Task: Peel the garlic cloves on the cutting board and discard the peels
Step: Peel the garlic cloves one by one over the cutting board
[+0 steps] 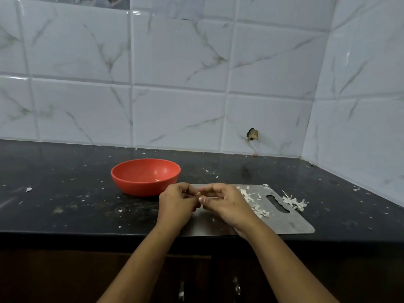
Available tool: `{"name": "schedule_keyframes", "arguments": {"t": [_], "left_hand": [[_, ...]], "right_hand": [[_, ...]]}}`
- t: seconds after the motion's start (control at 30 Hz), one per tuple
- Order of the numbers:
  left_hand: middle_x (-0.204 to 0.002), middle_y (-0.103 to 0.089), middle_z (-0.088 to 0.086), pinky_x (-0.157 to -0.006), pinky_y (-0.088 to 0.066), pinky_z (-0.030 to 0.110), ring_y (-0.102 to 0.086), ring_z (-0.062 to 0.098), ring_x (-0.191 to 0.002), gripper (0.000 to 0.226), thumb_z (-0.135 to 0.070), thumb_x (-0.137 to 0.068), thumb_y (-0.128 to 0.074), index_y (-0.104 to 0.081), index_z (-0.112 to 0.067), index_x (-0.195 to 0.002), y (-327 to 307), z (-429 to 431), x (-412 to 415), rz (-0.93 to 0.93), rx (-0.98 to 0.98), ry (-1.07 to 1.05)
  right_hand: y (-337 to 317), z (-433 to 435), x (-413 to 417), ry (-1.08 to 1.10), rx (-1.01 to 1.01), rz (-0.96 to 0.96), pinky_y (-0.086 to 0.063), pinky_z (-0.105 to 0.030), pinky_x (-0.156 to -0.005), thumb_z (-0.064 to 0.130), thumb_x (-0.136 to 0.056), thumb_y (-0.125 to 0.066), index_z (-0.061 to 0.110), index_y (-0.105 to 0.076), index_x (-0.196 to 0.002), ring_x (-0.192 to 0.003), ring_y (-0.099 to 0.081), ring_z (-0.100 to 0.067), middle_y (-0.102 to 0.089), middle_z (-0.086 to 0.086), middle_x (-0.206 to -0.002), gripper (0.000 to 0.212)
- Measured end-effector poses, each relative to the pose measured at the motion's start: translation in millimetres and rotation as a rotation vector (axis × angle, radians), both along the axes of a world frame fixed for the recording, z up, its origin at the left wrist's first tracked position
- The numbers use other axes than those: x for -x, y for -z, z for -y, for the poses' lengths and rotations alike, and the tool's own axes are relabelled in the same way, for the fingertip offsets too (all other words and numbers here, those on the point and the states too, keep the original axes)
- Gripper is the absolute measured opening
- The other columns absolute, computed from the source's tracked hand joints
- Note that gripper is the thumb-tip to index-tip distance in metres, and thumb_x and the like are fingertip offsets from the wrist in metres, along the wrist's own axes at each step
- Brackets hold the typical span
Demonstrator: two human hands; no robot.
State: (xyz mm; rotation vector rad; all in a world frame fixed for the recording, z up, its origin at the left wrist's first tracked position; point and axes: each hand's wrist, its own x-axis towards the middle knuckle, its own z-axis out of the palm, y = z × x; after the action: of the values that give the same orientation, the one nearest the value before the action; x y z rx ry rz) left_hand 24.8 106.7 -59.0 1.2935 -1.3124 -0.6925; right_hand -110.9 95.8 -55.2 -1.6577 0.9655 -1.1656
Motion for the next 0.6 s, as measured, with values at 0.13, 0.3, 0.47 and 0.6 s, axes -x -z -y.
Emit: {"name": "schedule_keyframes", "arguments": {"t": [0.13, 0.3, 0.47, 0.6], "left_hand": [[-0.063, -0.068, 0.012, -0.054, -0.051, 0.02, -0.064, 0.02, -0.062, 0.013, 0.004, -0.082, -0.068, -0.065, -0.005, -0.073, 0, 1, -2, -0.146, -0.042, 0.127], [-0.073, -0.072, 0.014, -0.051, -0.051, 0.018, -0.065, 0.012, -0.056, 0.005, 0.0, -0.084, -0.067, -0.067, -0.002, -0.079, -3, 4, 3, 0.002, -0.045, 0.07], [-0.076, -0.072, -0.002, -0.061, -0.054, 0.017, -0.067, 0.008, -0.059, 0.01, -0.009, -0.086, -0.067, -0.074, -0.016, -0.087, -14, 21, 14, 0.383, 0.007, 0.01], [-0.102, -0.071, 0.0, -0.086, -0.051, 0.025, -0.065, 0.015, -0.095, 0.028, -0.004, -0.086, -0.06, -0.074, -0.021, -0.103, -21, 34, 30, 0.737, 0.017, 0.072]], "right_hand": [[-1, 2, 9, 0.032, 0.01, 0.047, -0.052, -0.016, -0.072, -0.007, -0.081, -0.069, 0.01, -0.073, -0.086, -0.077, -0.07, -0.008, -0.075, -0.002, -0.08, 0.018], [1, 5, 24, 0.164, 0.063, -0.105, -0.053, -0.017, -0.068, -0.001, -0.083, -0.071, 0.017, -0.072, -0.08, -0.069, -0.063, -0.005, -0.071, 0.0, -0.075, 0.018], [5, 10, 37, 0.376, 0.208, -0.307, -0.042, -0.003, -0.062, -0.001, -0.081, -0.071, 0.007, -0.072, -0.082, -0.058, -0.058, 0.011, -0.066, 0.007, -0.072, 0.009], [8, 11, 40, 0.459, 0.214, -0.269, -0.043, -0.004, -0.063, 0.002, -0.08, -0.071, 0.012, -0.074, -0.078, -0.07, -0.064, -0.001, -0.071, 0.003, -0.077, 0.011]]}}
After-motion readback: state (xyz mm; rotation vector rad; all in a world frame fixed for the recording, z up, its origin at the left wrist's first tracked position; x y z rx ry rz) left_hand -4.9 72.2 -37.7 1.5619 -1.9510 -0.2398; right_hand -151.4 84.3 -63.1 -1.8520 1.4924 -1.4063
